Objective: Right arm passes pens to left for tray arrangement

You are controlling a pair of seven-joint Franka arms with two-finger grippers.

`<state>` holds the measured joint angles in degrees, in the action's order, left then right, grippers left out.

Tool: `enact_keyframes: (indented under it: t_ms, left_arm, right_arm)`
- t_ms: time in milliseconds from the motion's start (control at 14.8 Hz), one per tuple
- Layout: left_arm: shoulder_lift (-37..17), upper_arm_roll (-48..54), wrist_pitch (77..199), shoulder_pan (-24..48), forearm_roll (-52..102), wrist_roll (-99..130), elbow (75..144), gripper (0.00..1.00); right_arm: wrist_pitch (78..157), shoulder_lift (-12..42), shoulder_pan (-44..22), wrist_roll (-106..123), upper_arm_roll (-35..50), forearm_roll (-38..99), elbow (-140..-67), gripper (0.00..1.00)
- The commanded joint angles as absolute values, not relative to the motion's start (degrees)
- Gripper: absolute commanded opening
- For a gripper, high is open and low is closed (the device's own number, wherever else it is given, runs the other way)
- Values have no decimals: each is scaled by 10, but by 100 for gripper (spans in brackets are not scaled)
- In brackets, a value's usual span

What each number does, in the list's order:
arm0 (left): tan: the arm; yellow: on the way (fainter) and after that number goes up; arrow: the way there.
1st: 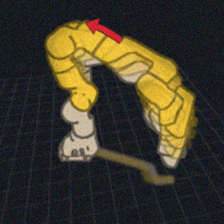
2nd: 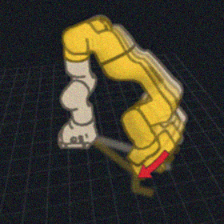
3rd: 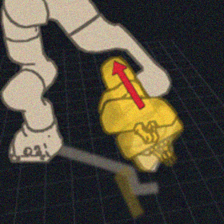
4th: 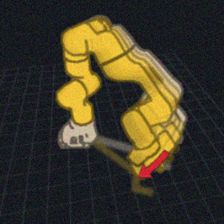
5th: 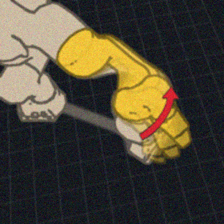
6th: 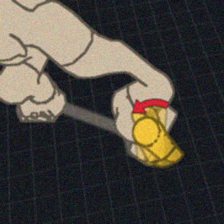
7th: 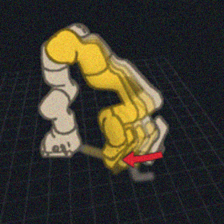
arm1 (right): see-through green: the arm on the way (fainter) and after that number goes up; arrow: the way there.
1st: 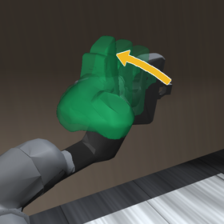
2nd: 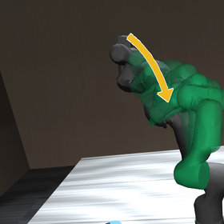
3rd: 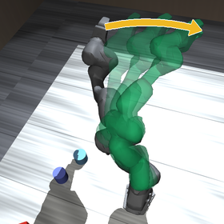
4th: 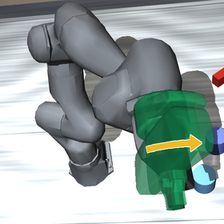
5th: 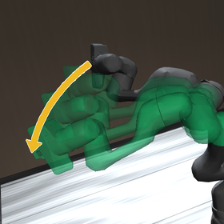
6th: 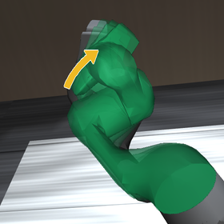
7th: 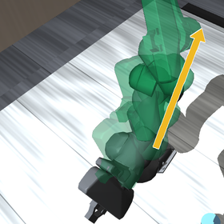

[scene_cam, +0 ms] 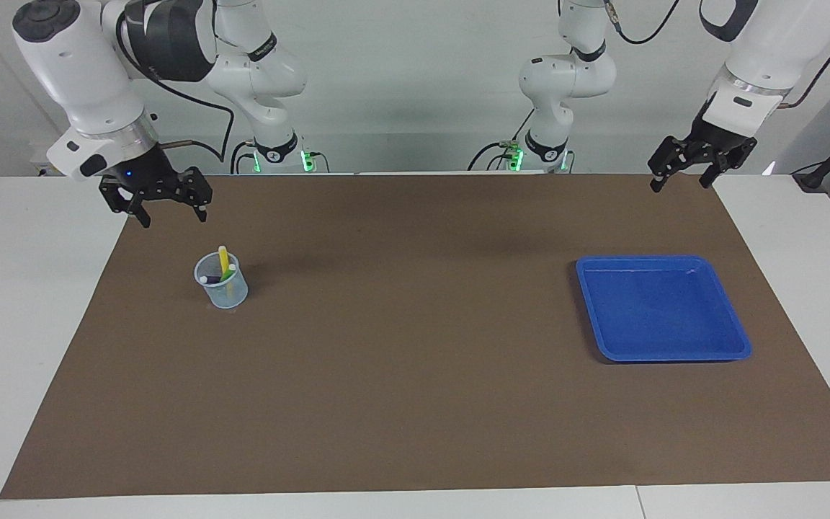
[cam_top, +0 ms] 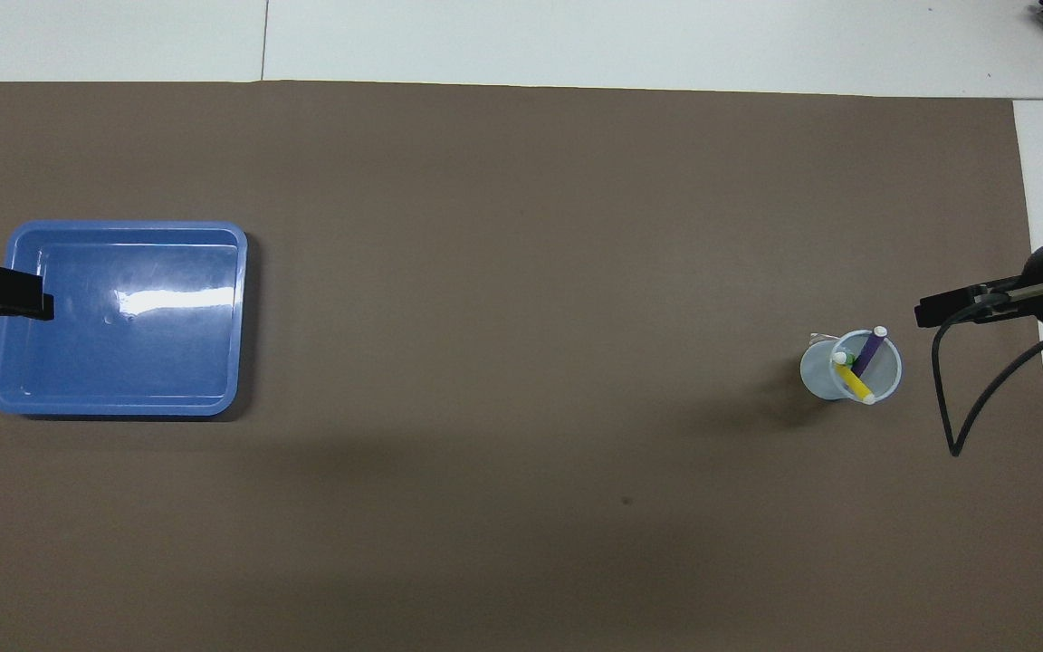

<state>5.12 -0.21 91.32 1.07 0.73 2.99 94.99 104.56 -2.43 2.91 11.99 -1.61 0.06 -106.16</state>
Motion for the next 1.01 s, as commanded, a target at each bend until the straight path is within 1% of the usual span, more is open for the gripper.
enact_keyframes:
  t_ms: [0, 135, 203, 271, 812, 947]
  left_arm:
    - [68, -5, 919, 9, 13, 35, 969, 100]
    - [68, -5, 919, 8, 13, 36, 969, 100]
    - [69, -5, 918, 8, 13, 36, 969, 100]
    - [69, -5, 917, 8, 13, 36, 969, 100]
    - [69, 1, 907, 17, 13, 41, 969, 100]
    - [69, 3, 899, 17, 13, 42, 970, 100]
  right_arm:
    - [1098, -40, 48, 150, -12, 5, -1126, 97]
    - [1124, -28, 50, 150, -12, 5, -1140, 84]
    - [1128, -19, 49, 146, -12, 5, -1142, 76]
    - [1133, -8, 49, 145, -12, 6, -1143, 66]
    - [1232, 70, 42, 145, -11, 11, -1147, 65]
    - [1230, 72, 40, 144, -11, 11, -1156, 64]
